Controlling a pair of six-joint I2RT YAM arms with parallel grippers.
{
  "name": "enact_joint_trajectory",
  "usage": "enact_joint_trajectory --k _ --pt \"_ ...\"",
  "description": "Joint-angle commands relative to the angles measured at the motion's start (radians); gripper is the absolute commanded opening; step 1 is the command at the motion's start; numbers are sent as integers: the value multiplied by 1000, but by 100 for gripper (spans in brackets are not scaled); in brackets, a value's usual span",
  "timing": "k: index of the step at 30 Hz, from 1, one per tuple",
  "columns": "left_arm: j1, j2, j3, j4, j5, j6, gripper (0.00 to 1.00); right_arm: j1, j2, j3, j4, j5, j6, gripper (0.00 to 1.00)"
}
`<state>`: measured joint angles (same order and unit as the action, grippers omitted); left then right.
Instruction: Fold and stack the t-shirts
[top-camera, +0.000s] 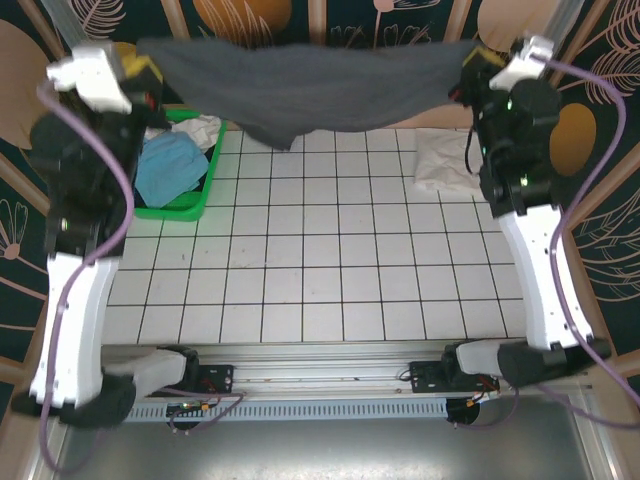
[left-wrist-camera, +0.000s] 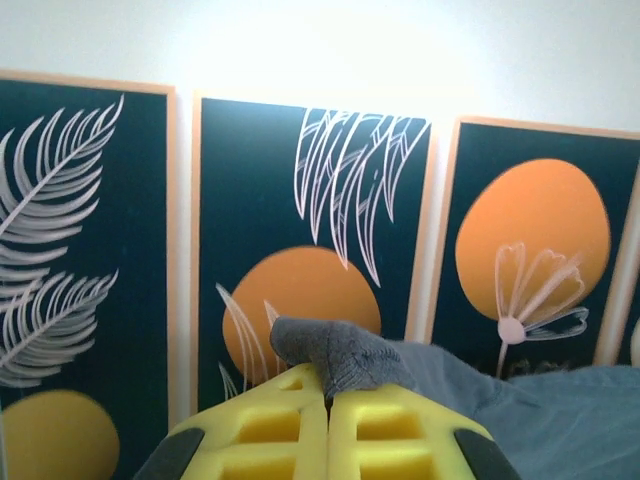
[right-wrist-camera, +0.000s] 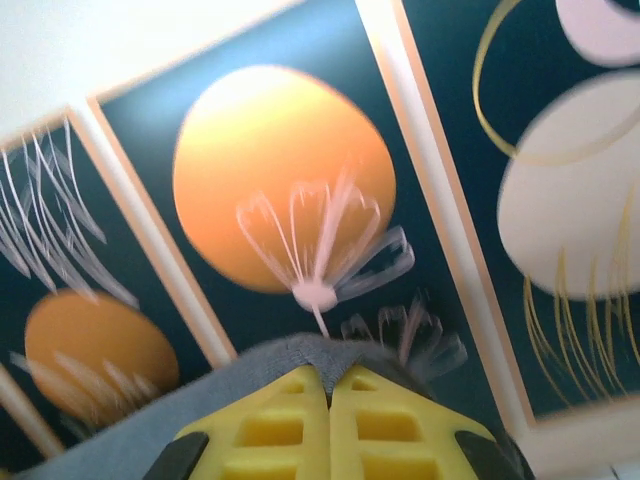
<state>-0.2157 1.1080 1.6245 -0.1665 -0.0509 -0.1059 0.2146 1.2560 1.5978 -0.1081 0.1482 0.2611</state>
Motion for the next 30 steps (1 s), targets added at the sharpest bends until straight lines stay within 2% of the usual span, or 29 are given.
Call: enact_joint_trajectory --k 1,4,6,9,11,14,15,16,19,21,22,23,26,27,30 --pt "3 -101 -346 164 72 -109 0 -10 -92 -340 40 -93 38 0" --pt "3 -224 -635 182 183 -242 0 -18 -200 -652 76 -154 112 0" --pt "1 -307 -836 206 229 -352 0 -22 -252 -800 48 -112 156 0" --pt "-3 -442 -1044 161 227 -457 0 -49 -295 -959 -10 -115 195 0" --pt "-4 -513 -1117 50 164 -519 0 -77 -298 -1014 -82 -122 201 0" --pt "-5 -554 -1179 -24 204 -583 0 -117 -285 -1029 -187 -117 211 0" --pt "-4 -563 -1192 -44 210 -593 7 -121 -290 -1029 -207 -117 213 0" --pt "-4 -577 -1202 -64 207 -600 20 -123 -304 -1027 -227 -115 214 0" --pt "-5 -622 -1206 -98 202 -605 25 -123 -356 -999 -276 -108 208 5" --pt "-4 -646 -1191 -103 194 -611 39 -123 -389 -961 -310 -105 207 16" --pt "-5 -651 -1177 -110 187 -607 42 -123 -408 -940 -317 -110 203 28" --pt "-4 -651 -1165 -113 178 -598 44 -123 -421 -919 -320 -120 200 33" --pt "-5 -616 -1155 -73 148 -578 48 -114 -447 -873 -285 -128 204 40" --pt "-5 -584 -1157 -38 156 -573 48 -110 -445 -872 -239 -169 210 43" --pt "-4 -397 -1140 104 204 -562 48 -75 -360 -857 -74 -286 222 49"
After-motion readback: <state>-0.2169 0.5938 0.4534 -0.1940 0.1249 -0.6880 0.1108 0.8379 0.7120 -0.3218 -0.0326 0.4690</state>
